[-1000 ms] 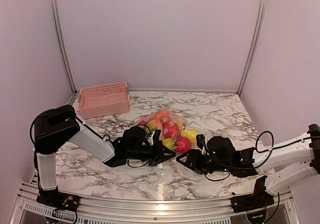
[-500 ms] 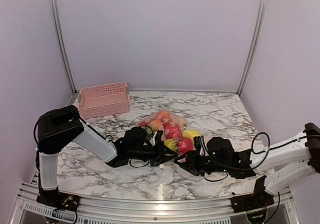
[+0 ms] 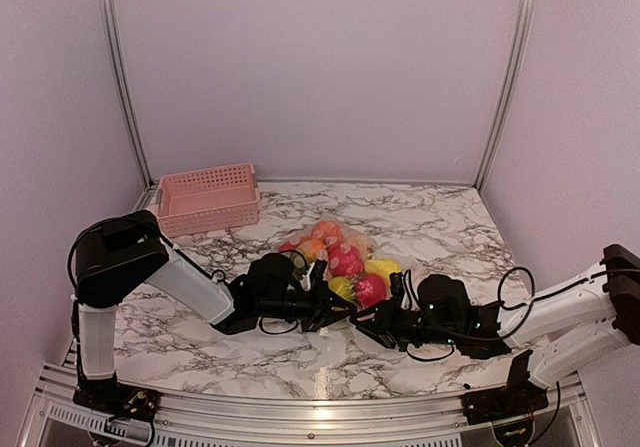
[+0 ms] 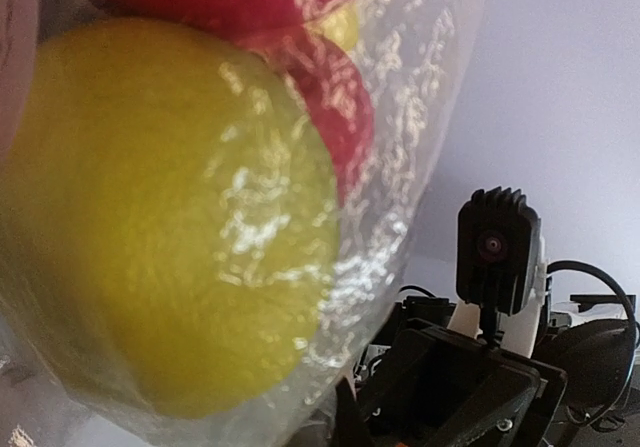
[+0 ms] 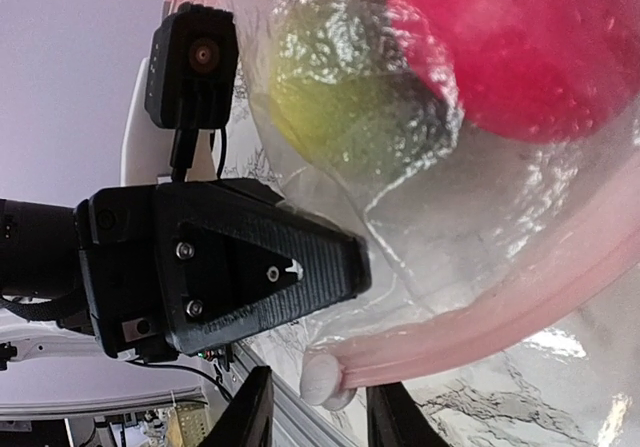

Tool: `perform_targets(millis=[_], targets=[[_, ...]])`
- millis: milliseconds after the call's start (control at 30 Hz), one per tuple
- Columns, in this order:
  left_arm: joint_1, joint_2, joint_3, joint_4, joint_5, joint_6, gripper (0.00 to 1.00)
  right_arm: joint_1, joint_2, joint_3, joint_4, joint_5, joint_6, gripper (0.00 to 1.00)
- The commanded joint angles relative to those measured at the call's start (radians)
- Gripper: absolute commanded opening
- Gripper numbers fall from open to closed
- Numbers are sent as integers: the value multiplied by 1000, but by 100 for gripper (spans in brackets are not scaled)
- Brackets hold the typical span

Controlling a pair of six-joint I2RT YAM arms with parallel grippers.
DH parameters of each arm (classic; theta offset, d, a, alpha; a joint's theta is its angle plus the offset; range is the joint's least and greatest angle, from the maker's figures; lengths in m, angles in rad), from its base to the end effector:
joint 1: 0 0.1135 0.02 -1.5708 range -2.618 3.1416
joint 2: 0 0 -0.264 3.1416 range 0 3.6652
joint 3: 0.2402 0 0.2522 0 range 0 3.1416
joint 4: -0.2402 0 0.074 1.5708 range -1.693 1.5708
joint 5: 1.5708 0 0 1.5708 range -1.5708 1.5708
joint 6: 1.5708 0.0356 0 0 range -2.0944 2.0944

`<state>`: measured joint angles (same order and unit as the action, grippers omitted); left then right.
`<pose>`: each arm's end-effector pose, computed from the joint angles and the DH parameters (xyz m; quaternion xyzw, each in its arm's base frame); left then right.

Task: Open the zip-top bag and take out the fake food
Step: Unzip the zipper food storage bag at the center of the board.

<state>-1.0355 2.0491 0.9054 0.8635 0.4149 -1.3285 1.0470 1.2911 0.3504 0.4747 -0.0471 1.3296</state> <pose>0.1917 -0.3514 0.1203 0.0084 0.7915 -0.6070 0.0708 0.1175 0.2068 0.1554 0.1076 0.8443 0.4942 0.1772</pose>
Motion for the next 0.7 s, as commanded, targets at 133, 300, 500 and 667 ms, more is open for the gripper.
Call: perform_targets(millis=[133,300,500,667], targets=[[-9,9,-13,62,35,2,0,-16,21,-2,53,-10,12,24],[-10,10,-13,64,36,1,0,-18,23,-11,60,-5,19,15],[-9,-9,-32,58,20,4,0,-17,22,-38,76,3,43,4],[-8,-37,-57,21,3,24,0,-18,2,-83,111,30,77,0]])
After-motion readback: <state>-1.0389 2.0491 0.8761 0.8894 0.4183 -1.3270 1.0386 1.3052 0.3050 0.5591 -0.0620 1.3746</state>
